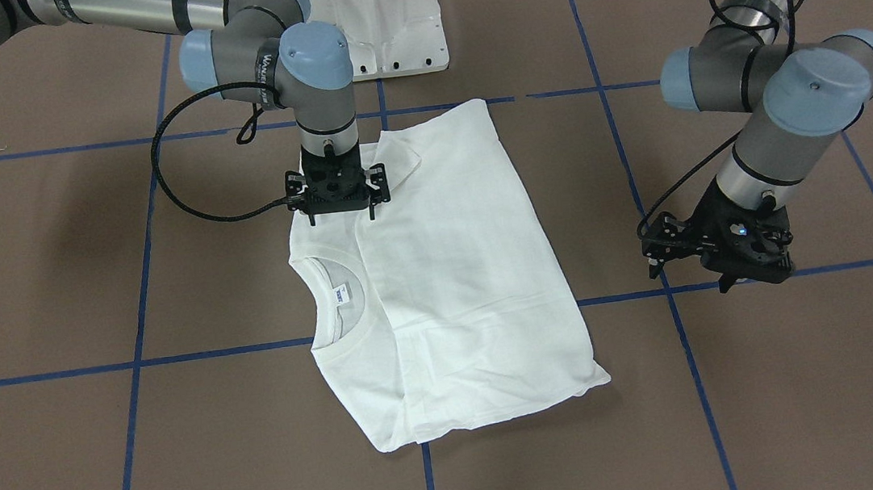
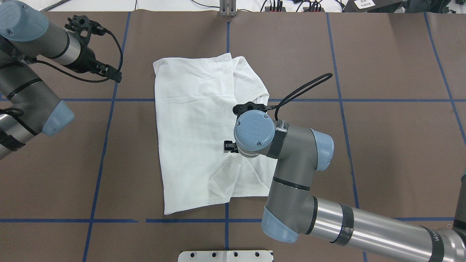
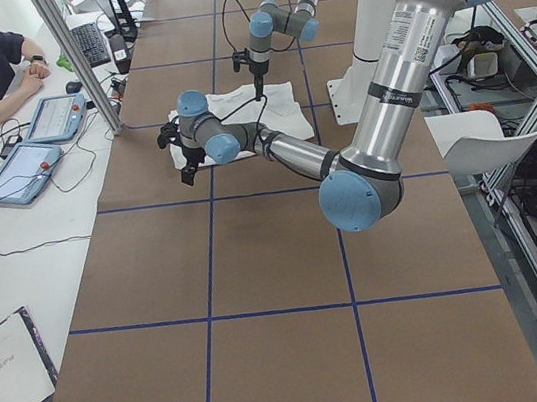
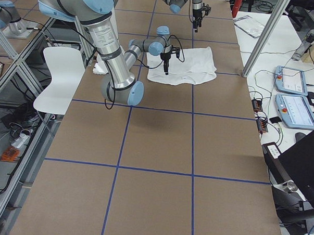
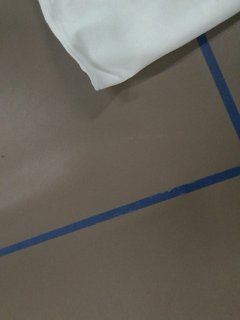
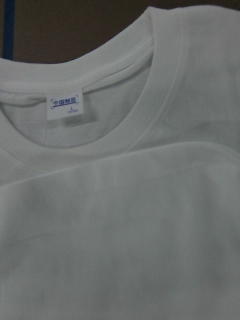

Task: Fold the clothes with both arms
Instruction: 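Press the shirt near the collar with the right gripper, moving toward the robot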

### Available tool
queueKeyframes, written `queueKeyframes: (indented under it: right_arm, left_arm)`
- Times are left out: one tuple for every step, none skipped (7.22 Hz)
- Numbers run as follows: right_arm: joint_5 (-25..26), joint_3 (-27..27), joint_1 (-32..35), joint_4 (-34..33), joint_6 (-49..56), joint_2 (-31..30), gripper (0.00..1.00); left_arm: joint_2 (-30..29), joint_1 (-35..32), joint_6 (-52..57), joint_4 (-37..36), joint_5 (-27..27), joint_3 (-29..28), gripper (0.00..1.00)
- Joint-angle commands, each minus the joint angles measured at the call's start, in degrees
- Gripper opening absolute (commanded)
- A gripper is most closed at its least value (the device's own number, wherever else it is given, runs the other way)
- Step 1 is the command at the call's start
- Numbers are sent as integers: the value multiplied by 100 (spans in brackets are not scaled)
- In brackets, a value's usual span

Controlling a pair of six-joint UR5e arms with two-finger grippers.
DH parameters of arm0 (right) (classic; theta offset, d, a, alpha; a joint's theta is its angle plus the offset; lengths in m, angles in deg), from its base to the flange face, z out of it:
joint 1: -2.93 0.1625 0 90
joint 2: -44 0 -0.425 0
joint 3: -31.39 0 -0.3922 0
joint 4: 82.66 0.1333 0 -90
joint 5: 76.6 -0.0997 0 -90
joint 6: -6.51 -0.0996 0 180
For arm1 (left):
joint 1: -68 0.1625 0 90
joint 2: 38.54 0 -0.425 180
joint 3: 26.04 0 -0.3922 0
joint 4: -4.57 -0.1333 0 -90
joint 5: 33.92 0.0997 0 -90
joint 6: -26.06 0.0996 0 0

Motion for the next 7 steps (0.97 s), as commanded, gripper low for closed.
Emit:
queueKeyframes:
  right_arm:
    - [30, -38, -265, -9, -481, 219, 100]
    - [248, -38, -466, -157, -729, 229, 100]
    - [450, -99, -547, -506, -740, 403, 100]
    - [461, -248, -548, -840, -740, 631, 100]
    - [504, -319, -539, -948, -740, 659, 100]
    - [592, -346, -530, -1010, -740, 668, 100]
    - [662, -355, -478, -993, -775, 686, 100]
  left_arm:
    - [1, 0, 0, 0, 0, 9, 100]
    - [1, -9, 0, 0, 0, 9, 100]
    - [1, 0, 0, 0, 0, 9, 100]
    - [1, 0, 0, 0, 0, 9, 100]
    - [1, 0, -26, 0, 0, 17, 100]
    - [1, 0, -35, 0, 0, 9, 100]
    - [-7, 0, -35, 0, 0, 17, 100]
